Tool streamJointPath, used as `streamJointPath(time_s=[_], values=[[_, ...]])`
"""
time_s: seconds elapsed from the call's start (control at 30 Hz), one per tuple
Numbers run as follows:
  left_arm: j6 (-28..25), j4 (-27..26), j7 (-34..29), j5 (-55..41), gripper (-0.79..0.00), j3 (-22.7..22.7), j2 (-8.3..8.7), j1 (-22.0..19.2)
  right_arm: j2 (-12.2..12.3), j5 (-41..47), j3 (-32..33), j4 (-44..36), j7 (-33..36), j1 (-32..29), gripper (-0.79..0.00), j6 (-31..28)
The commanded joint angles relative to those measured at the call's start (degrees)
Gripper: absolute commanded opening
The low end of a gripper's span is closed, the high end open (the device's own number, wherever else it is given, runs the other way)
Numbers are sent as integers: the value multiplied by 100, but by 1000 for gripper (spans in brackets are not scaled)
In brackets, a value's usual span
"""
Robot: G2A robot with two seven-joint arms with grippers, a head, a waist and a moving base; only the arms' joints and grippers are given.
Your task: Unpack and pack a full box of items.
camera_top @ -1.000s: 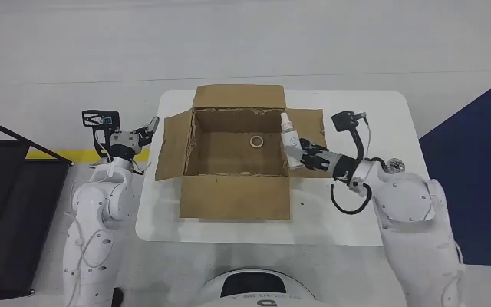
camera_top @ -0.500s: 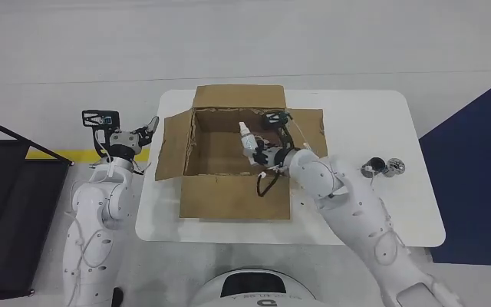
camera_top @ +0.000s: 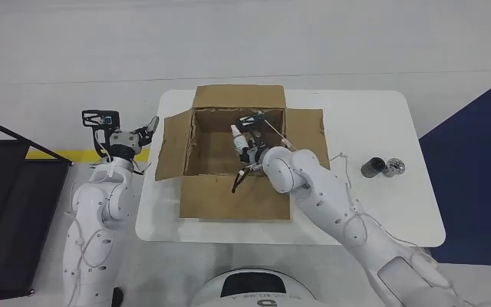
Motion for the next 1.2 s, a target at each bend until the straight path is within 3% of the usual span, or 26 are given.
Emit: streamJointPath(time_s=[0.0, 0.03, 0.07, 0.17, 0.3, 0.57, 0.7, 0.87, 1.17], values=[[0, 0, 0, 0, 0, 0, 0, 0, -9, -48, 4, -50, 46, -8, -332, 45], [0, 0, 0, 0, 0, 0, 0, 0, -10, -63, 9, -72, 82, -22, -80, 31], [0, 0, 0, 0, 0, 0, 0, 0, -8, -61, 29, -97, 125, -33, 0, -4], [0, 0, 0, 0, 0, 0, 0, 0, 19, 83, 204, -304, 220, -112, 0, -163], [0, 0, 0, 0, 0, 0, 0, 0, 131, 266, 728, -1156, 284, -425, 0, -365], [0, 0, 0, 0, 0, 0, 0, 0, 499, 680, 2946, -3071, 186, -1955, 0, -998], [0, 0, 0, 0, 0, 0, 0, 0, 601, 1005, 4211, -3218, -180, -2708, 0, -1180], [0, 0, 0, 0, 0, 0, 0, 0, 655, 1319, 5322, -3051, -504, -3372, 0, -1191], [0, 0, 0, 0, 0, 0, 0, 0, 662, 1334, 5469, -3023, -503, -3479, 0, -1124]])
